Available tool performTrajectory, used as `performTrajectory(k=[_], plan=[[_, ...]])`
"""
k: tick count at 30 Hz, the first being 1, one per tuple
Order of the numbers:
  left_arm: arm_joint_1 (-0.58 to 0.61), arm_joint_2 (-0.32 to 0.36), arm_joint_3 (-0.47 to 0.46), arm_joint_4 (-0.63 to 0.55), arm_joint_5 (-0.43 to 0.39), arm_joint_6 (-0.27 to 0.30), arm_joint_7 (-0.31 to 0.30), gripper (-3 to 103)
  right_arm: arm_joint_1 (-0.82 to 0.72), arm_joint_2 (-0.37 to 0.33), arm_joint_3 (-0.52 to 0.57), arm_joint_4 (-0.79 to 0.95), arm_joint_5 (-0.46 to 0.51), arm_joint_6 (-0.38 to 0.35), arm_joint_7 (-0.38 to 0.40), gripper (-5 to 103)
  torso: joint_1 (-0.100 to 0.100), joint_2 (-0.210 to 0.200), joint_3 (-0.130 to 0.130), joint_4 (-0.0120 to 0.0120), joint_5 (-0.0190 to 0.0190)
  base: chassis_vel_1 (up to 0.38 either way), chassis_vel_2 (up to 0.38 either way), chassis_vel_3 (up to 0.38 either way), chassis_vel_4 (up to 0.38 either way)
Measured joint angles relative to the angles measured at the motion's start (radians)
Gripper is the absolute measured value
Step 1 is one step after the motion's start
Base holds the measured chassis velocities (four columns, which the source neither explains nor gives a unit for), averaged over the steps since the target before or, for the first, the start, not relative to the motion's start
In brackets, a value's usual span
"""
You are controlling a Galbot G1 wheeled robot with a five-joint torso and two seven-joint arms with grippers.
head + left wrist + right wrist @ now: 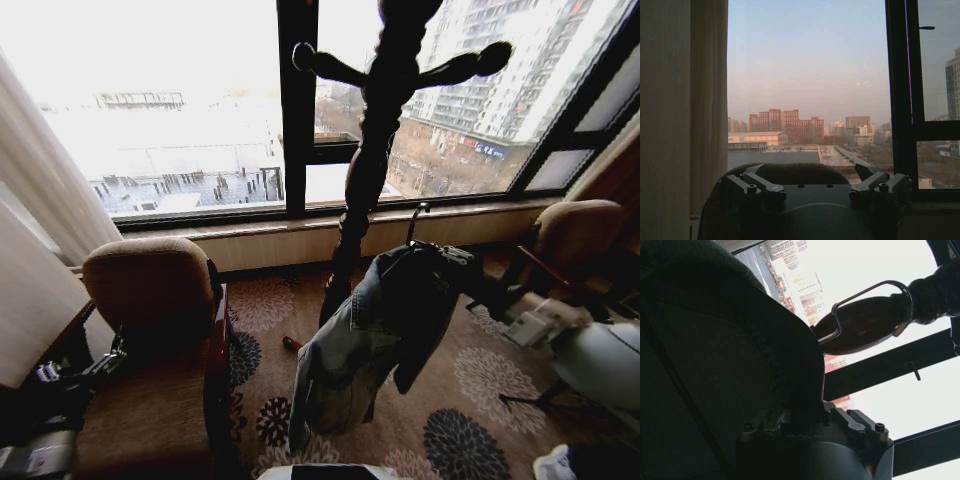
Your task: Pick up the clothes from the bed and hang them on the clothes hanger.
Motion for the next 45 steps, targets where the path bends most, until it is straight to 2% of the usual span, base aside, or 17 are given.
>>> performTrajectory(k=[2,3,8,12,13,27,32,34,36,45], plan=[[0.0,0.0,0.0,0.0,0.0,0.0,0.0,100,0.1,-0.048,-0.08,-0.027,0.022,-0.009,-0.002,27,0.0,0.0,0.0,0.0003,-0.0002,0.0,0.0,0.0,0.0],[0.0,0.0,0.0,0.0,0.0,0.0,0.0,100,0.1,-0.048,-0.08,-0.027,0.022,-0.009,-0.002,27,0.0,0.0,0.0,0.0003,-0.0002,0.0,0.0,0.0,0.0],[0.0,0.0,0.0,0.0,0.0,0.0,0.0,100,0.495,-0.181,-0.441,-0.079,0.076,-0.037,0.001,27,0.0,0.0,0.0,0.0009,0.0,0.0,0.0,0.0,0.0],[0.0,0.0,0.0,0.0,0.0,0.0,0.0,100,0.553,-0.213,-0.489,-0.088,0.078,-0.036,0.005,27,0.0,0.0,0.0,0.0002,-0.0007,0.0,0.0,0.0,0.0],[0.0,0.0,0.0,0.0,0.0,0.0,0.0,100,0.554,-0.221,-0.506,-0.093,0.072,-0.034,0.004,27,0.0,0.0,0.0,-0.0001,0.0001,0.0,0.0,0.0,0.0],[0.0,0.0,0.0,0.0,0.0,0.0,0.0,100,0.584,-0.307,-0.507,-0.081,0.054,-0.023,-0.023,27,0.0,0.0,0.0,0.0003,-0.0002,0.0,0.0,0.0,0.0],[0.0,0.0,0.0,0.0,0.0,0.0,0.0,100,0.667,-0.326,-0.537,-0.07,0.046,-0.023,-0.028,27,0.0,0.0,0.0,0.0002,0.0002,0.0,0.0,0.0,0.0],[0.0,0.0,0.0,0.0,0.0,0.0,0.0,100,0.768,-0.335,-0.613,-0.068,0.047,-0.022,-0.032,27,0.0,0.0,0.0,0.0001,0.0004,0.0,0.0,0.0,0.0],[0.0,0.0,0.0,0.0,0.0,0.0,0.0,100,0.809,-0.343,-0.633,-0.068,0.05,-0.019,-0.033,27,0.0,0.0,0.0,0.0002,0.0002,0.0,0.0,0.0,0.0],[0.0,0.0,0.0,0.0,0.0,0.0,0.0,100,0.912,-0.384,-0.658,-0.052,0.105,-0.021,-0.037,27,0.0,0.0,0.0,0.0001,0.0001,0.0,0.0,0.0,0.0]])
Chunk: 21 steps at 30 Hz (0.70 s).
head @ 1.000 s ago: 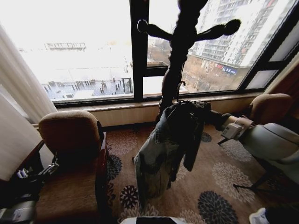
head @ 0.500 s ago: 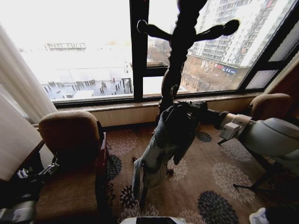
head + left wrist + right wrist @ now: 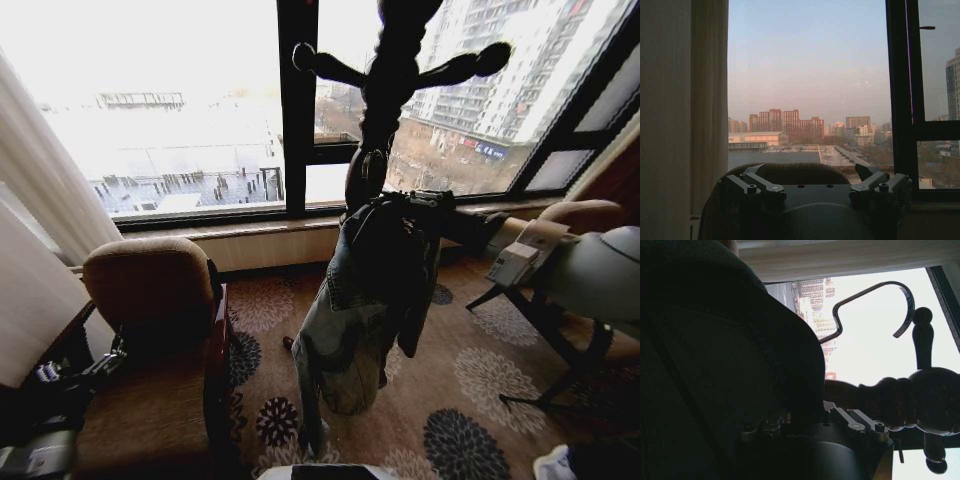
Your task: Pick up the clothes from the bed and hang them on the clothes hanger.
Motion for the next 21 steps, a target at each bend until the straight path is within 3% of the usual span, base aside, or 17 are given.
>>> performTrajectory(k=[21], plan=[[0.0,0.0,0.0,0.0,0.0,0.0,0.0,100,0.185,-0.075,-0.005,-0.015,0.134,0.003,-0.008,27,0.0,0.0,0.0,0.0001,-0.0002,0.0,0.0,0.0,0.0]])
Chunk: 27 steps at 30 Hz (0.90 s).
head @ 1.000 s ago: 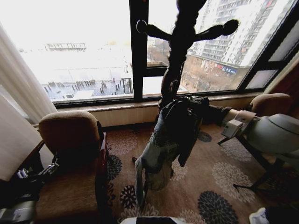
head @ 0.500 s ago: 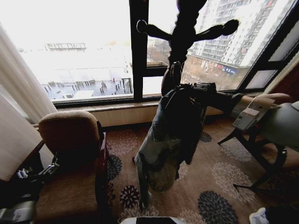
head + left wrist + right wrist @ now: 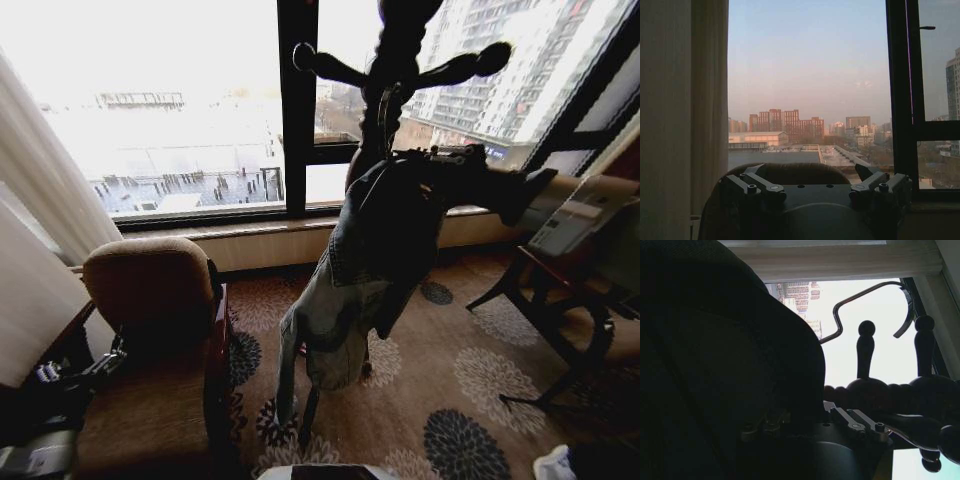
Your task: Pick up the clothes from the bed and hang them on the clothes hanger.
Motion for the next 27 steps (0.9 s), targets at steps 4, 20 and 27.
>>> performTrajectory(k=[4,20,27], plan=[[0.0,0.0,0.0,0.0,0.0,0.0,0.0,100,0.022,0.003,-0.003,-0.011,0.013,0.002,-0.001,27,0.0,0.0,0.0,0.0,0.0,0.0,0.0,0.0,0.0],[0.0,0.0,0.0,0.0,0.0,0.0,0.0,100,0.041,0.076,-0.004,-0.061,0.025,-0.001,0.0,27,0.0,0.0,0.0,0.0,0.0001,0.0,0.0,0.0,0.0],[0.0,0.0,0.0,0.0,0.0,0.0,0.0,100,0.023,0.12,0.014,-0.074,0.007,0.001,0.001,27,0.0,0.0,0.0,0.0,0.0003,0.0,0.0,0.0,0.0]])
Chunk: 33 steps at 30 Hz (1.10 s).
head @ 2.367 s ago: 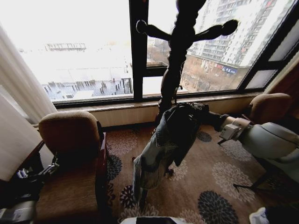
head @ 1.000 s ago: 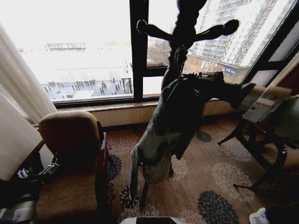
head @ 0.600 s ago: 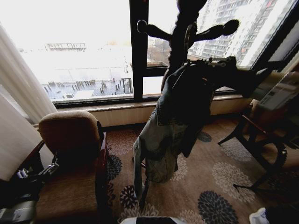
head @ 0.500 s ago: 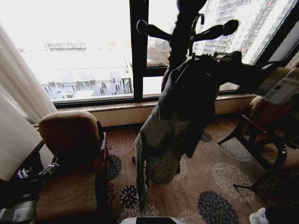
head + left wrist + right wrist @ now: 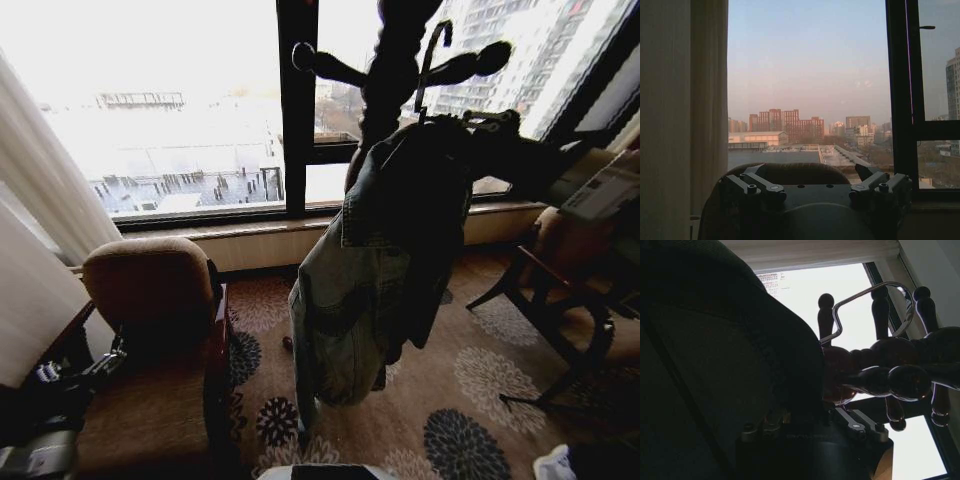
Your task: Pick up the clothes from the bed and hang them on the clothes hanger.
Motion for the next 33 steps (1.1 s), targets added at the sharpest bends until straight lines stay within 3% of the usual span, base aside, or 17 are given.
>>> performTrajectory(k=[16,33], plan=[[0.0,0.0,0.0,0.0,0.0,0.0,0.0,100,-0.015,0.024,0.038,-0.051,0.026,-0.021,0.022,27,0.0,0.0,0.0,0.0,-0.0001,0.0,0.0,0.0,0.0],[0.0,0.0,0.0,0.0,0.0,0.0,0.0,100,-0.125,0.119,0.068,-0.03,0.032,-0.076,0.07,27,0.0,0.0,0.0,0.0,-0.0004,0.0,0.0,0.0,0.0]])
